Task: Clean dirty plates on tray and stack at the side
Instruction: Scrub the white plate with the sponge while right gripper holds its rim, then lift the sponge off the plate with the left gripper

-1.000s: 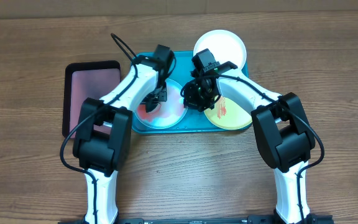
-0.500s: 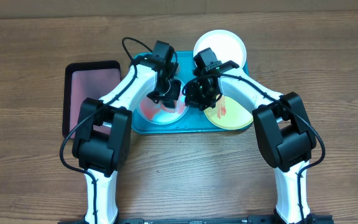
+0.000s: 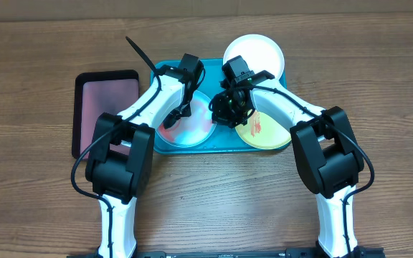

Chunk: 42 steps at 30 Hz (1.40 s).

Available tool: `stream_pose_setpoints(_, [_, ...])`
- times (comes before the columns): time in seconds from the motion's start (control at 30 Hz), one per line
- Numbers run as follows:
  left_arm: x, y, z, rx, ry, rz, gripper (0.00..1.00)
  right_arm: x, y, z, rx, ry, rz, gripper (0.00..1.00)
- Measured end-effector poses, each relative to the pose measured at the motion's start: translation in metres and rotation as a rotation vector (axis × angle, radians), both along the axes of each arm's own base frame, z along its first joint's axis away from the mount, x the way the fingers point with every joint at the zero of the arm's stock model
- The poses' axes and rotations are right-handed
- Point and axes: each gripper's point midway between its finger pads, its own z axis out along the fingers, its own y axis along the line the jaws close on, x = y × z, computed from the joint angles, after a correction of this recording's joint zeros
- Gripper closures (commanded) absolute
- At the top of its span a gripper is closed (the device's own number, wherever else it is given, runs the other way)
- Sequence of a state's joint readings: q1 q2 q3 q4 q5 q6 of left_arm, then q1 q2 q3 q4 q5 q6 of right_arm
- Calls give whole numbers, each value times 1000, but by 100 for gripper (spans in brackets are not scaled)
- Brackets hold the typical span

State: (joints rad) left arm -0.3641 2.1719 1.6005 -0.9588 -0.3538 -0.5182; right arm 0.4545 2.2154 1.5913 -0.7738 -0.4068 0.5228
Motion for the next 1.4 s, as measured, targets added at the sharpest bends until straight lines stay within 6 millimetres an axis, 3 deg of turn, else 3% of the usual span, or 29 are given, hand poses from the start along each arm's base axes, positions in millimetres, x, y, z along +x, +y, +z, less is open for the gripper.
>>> stream_pose_setpoints(0.17, [-11, -30, -5, -237, 139, -232, 96, -1, -2, -1, -7, 8, -2, 96])
stream_pose_setpoints(0.33, [-20, -80, -1, -526, 179, -453, 96, -1, -3, -1, -8, 8, 0, 96])
stream_pose_setpoints(0.47, [-6, -109, 0, -614, 97, -535, 96, -1, -3, -1, -8, 8, -2, 96])
stream_pose_setpoints(0.57, [14, -115, 2, -602, 10, -529, 96, 0, -2, 0, -7, 2, -6, 96])
stream_pose_setpoints(0.73, [35, -97, -1, -466, -72, -388, 96, 3, -4, 0, -5, -3, -13, 96])
stream_pose_setpoints(0.9, [33, -51, 10, -280, -28, -220, 96, 2, -3, 0, -4, -1, -10, 96])
stream_pose_setpoints(1.07, [47, 5, 44, -188, -21, -74, 96, 2, -3, 0, -5, 1, -9, 96])
stream_pose_setpoints(1.2, [65, 33, 72, -188, -75, -11, 96, 1, -6, 0, -20, 5, -11, 96])
stream_pose_setpoints(1.3, [66, 38, 76, -217, -74, 4, 96, 0, -16, 3, -92, 13, -20, 96])
stream_pose_setpoints(1.4, [62, 28, 74, -272, -54, -6, 96, 3, -30, 7, -191, -13, -32, 96])
